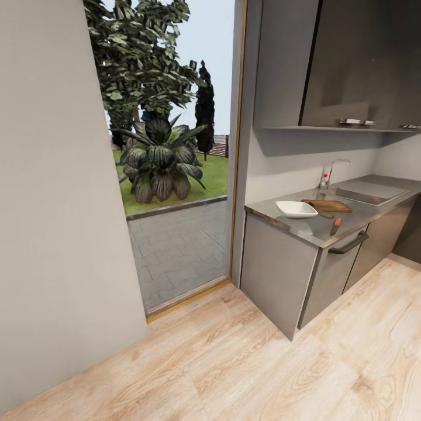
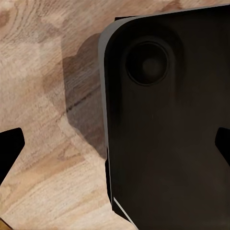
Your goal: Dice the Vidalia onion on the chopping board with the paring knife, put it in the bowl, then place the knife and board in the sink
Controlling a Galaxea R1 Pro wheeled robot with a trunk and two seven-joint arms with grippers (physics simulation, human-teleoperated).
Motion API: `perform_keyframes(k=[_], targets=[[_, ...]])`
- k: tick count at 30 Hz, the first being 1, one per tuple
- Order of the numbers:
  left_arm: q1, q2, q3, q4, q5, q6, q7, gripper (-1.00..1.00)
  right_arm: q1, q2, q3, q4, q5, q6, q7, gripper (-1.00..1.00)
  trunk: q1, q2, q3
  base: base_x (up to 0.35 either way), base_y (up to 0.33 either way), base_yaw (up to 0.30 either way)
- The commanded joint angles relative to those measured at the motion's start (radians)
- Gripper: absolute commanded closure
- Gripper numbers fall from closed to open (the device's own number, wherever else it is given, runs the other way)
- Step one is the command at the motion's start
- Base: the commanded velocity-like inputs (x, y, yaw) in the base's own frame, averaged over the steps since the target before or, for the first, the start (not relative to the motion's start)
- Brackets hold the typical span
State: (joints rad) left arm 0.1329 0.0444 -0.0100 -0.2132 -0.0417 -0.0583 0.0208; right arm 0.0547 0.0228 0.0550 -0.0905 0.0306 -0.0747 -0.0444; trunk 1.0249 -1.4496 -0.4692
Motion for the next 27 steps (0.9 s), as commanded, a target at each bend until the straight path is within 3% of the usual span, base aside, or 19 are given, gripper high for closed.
perform_keyframes(k=[1,27], targets=[[0.001,0.000,-0.001,-0.002,-0.004,-0.001,0.002,-1.00,0.001,0.000,0.005,-0.002,0.003,0.000,-0.005,-1.00,0.000,0.000,-0.001,0.000,0.000,0.000],[0.001,0.000,-0.001,-0.002,-0.004,-0.001,0.002,-1.00,0.001,0.000,0.005,-0.002,0.003,0.001,-0.005,-1.00,0.000,0.000,-0.001,0.000,0.000,0.000]])
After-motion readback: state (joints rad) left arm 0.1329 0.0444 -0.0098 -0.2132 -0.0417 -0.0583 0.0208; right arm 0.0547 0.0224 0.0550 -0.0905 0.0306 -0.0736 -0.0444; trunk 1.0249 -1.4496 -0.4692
